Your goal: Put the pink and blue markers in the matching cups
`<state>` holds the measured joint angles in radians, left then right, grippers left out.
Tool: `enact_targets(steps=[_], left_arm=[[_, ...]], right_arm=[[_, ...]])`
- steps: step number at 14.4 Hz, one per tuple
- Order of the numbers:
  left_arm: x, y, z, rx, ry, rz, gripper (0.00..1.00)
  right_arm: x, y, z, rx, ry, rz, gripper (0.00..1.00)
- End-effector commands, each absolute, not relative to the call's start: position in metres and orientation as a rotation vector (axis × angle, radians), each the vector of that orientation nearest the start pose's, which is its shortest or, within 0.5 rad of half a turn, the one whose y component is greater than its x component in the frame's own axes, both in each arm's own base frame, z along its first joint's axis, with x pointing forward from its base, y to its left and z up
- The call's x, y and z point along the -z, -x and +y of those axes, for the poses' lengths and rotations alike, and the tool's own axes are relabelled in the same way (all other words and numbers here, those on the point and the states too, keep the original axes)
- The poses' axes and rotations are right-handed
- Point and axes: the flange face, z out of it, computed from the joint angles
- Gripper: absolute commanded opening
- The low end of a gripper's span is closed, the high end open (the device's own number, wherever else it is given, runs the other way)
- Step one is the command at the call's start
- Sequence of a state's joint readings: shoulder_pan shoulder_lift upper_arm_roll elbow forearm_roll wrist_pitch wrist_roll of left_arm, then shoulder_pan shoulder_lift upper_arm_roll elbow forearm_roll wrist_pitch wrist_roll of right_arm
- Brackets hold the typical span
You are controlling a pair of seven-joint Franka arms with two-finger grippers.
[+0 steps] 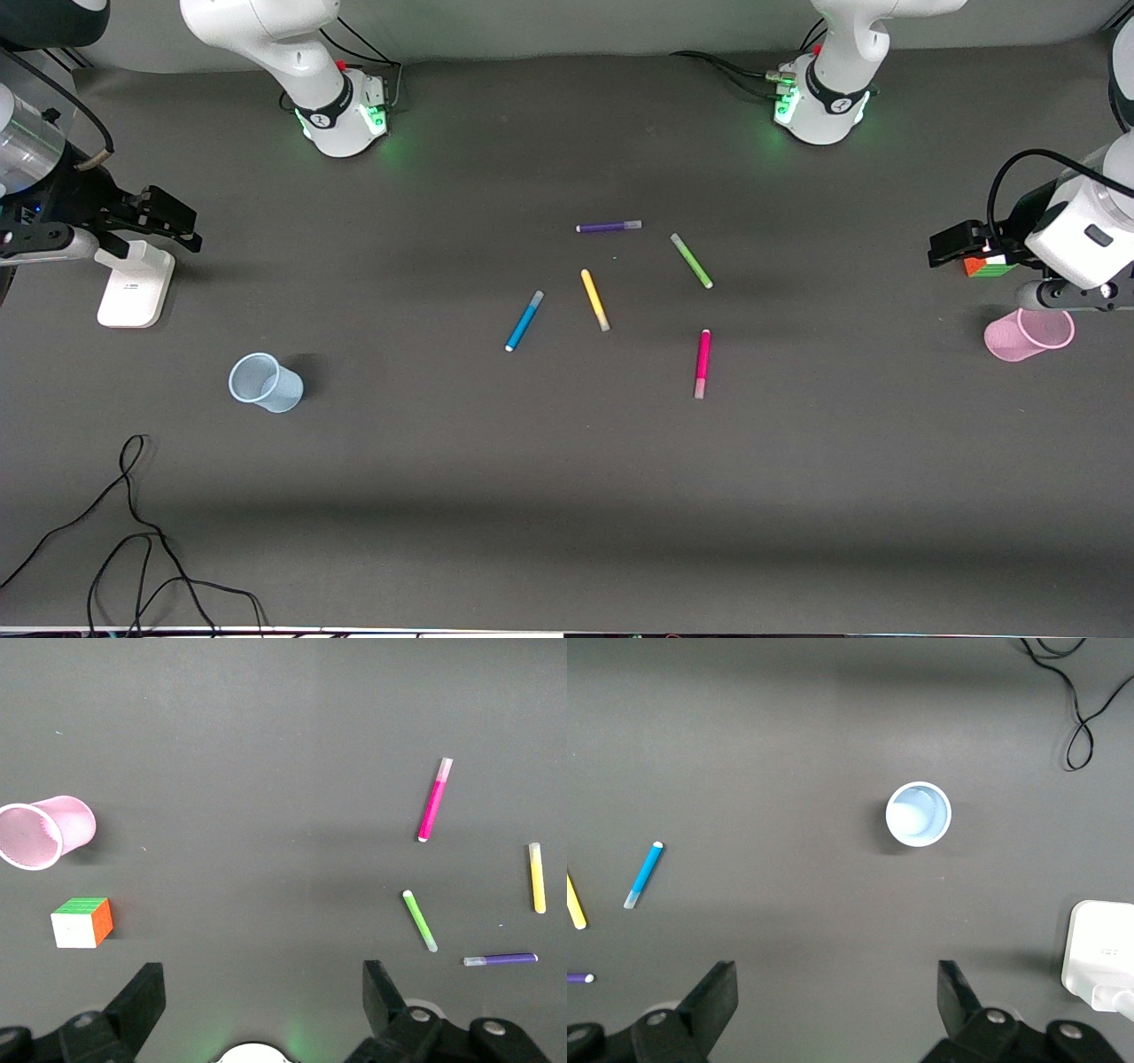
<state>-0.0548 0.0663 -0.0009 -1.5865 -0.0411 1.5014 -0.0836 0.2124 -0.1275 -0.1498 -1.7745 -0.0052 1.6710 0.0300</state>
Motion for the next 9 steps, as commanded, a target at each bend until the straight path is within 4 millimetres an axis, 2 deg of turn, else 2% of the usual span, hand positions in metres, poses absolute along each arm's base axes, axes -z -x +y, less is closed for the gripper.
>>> enact_targets(steps=[1, 4, 6, 9], left_arm=[[-0.577, -0.563, -0.039, -0.255, 3.166, -0.036, 0.99], [-0.577, -0.562, -0.045, -0.256, 3.164, -0.034, 0.99], [-0.577, -0.562, -0.047, -0.256, 3.164, -0.029, 0.99], [-0.578, -0.562, -0.049, -0.253, 3.164, -0.024, 0.99]], right_arm=[[-0.604, -0.530, 0.034, 0.026, 3.124, -0.080, 1.00], [-0.598, -0.527, 0.027, -0.007, 3.126, -0.083, 1.00], [-0.588, -0.534, 0.029, -0.012, 3.127, -0.063, 1.00], [-0.596, -0.532, 0.025, 0.005, 3.126, -0.058, 1.00]])
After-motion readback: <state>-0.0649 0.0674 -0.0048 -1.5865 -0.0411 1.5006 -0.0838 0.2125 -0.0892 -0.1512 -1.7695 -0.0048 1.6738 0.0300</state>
